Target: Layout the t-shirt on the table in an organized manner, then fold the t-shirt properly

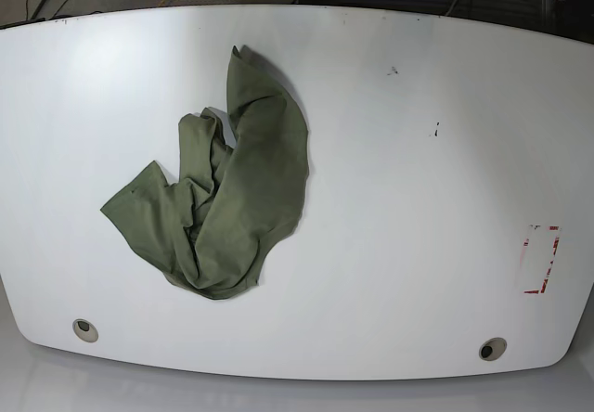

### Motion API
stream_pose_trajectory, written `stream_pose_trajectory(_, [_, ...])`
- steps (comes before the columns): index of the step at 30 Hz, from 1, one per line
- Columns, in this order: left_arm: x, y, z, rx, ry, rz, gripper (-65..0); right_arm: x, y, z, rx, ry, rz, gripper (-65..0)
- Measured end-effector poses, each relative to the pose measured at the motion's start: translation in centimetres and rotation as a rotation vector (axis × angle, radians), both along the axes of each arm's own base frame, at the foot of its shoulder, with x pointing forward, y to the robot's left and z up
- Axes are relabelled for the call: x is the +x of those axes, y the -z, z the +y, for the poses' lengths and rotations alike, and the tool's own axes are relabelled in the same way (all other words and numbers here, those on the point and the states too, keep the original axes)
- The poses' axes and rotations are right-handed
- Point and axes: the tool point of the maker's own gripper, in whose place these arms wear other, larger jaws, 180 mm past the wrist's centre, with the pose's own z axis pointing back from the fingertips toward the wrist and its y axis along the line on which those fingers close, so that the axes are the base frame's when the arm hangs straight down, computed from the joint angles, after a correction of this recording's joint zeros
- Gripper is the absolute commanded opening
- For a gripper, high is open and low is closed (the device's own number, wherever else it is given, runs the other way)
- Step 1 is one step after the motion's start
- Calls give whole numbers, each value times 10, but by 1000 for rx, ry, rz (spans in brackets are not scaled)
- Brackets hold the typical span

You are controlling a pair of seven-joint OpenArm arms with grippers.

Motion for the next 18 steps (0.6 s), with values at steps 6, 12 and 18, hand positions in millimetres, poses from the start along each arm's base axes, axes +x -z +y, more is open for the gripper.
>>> stream_pose_trajectory(6, [22, 1, -1, -1, 0, -60, -410, 26, 1, 8, 14, -1, -53, -580])
stream_pose_trajectory(12, [23, 1, -1, 0, 1, -61, -410, 32, 1, 9, 16, -1, -64, -580])
stream_pose_trajectory(18, [13, 0, -1, -1, 1, -41, -410, 17, 1, 6, 11, -2, -34, -582])
